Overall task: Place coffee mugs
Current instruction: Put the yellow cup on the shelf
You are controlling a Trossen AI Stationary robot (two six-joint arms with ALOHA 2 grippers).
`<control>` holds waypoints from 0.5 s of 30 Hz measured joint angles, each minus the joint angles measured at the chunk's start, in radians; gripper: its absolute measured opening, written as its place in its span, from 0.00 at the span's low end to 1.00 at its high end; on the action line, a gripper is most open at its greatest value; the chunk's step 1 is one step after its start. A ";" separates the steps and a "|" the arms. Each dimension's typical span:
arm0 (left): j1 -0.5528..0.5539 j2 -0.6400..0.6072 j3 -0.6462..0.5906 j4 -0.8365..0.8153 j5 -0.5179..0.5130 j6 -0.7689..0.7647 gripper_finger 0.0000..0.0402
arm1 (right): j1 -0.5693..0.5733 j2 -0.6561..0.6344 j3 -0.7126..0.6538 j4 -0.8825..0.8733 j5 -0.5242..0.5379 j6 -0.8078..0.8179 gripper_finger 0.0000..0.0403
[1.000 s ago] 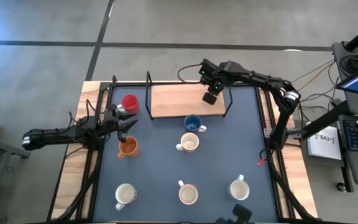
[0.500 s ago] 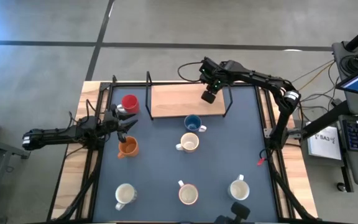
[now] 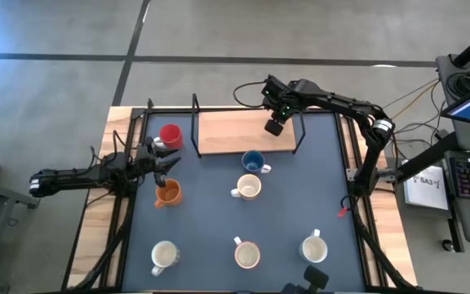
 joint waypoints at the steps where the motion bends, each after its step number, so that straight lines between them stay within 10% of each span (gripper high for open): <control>1: 0.000 0.000 0.000 0.000 0.000 0.000 0.35 | 0.000 0.000 0.000 0.000 0.000 0.006 0.04; 15: 0.000 0.000 0.000 0.000 0.000 0.000 0.35 | 0.002 0.000 -0.004 0.003 -0.020 0.050 0.04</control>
